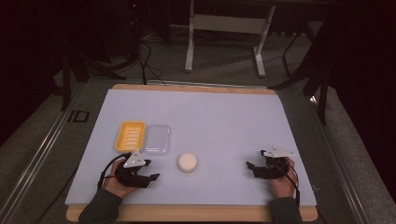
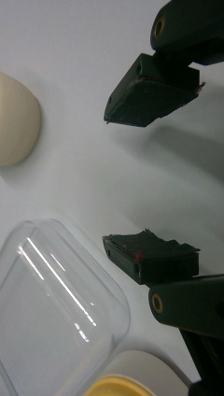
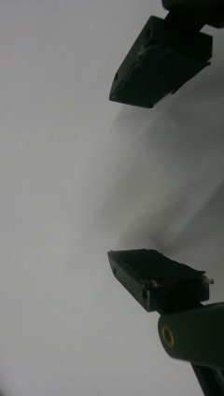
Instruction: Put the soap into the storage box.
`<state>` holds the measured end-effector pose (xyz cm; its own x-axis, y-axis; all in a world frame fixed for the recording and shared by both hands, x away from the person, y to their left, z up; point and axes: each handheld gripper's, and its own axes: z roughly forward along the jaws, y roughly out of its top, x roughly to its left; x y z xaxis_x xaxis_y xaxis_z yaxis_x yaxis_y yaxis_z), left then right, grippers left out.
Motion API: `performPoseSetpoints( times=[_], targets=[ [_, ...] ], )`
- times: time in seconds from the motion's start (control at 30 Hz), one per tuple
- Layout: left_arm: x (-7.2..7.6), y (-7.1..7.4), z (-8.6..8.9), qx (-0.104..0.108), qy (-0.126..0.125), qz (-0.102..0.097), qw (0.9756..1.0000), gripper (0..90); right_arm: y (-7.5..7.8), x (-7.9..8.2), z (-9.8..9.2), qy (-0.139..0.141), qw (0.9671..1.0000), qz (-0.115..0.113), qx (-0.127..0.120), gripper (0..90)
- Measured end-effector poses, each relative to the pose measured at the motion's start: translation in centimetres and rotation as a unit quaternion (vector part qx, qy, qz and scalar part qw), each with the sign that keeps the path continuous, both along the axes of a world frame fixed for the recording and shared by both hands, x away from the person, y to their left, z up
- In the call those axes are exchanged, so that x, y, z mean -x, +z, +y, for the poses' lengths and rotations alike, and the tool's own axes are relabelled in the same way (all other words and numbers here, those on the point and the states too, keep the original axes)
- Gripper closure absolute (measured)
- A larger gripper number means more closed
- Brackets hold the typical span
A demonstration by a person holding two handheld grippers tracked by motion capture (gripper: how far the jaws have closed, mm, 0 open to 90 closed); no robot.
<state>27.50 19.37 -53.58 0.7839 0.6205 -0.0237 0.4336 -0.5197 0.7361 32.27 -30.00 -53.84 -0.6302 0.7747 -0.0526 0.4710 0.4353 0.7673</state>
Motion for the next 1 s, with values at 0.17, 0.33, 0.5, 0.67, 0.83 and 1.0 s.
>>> performPoseSetpoints(
  times=[0.17,0.33,0.5,0.67,0.83,1.0],
  targets=[
    [0.1,0.3,-0.4,-0.005,-0.008,-0.002,1.0000,34.6,0.0,0.0,0.0,0.006,1.0000,-0.001,0.000,19.2],
    [0.0,0.8,-1.0,-0.021,-0.019,-0.005,0.9996,33.1,0.0,0.1,0.2,0.013,0.9999,0.000,0.007,19.3],
    [-0.4,1.3,-1.7,-0.040,-0.035,-0.003,0.9986,32.3,0.0,0.2,0.3,0.012,0.9998,-0.006,0.011,19.3],
    [-0.9,1.5,-2.5,-0.059,-0.053,-0.001,0.9968,31.3,0.0,0.3,0.2,0.015,0.9997,-0.014,0.010,19.2],
    [-1.4,1.8,-3.4,-0.079,-0.065,-0.001,0.9948,28.2,0.0,0.3,0.3,0.018,0.9997,-0.013,0.012,19.2],
    [-1.9,2.3,-4.0,-0.087,-0.077,-0.001,0.9932,27.7,0.0,0.4,0.4,0.018,0.9996,-0.013,0.016,19.2]
  ],
)
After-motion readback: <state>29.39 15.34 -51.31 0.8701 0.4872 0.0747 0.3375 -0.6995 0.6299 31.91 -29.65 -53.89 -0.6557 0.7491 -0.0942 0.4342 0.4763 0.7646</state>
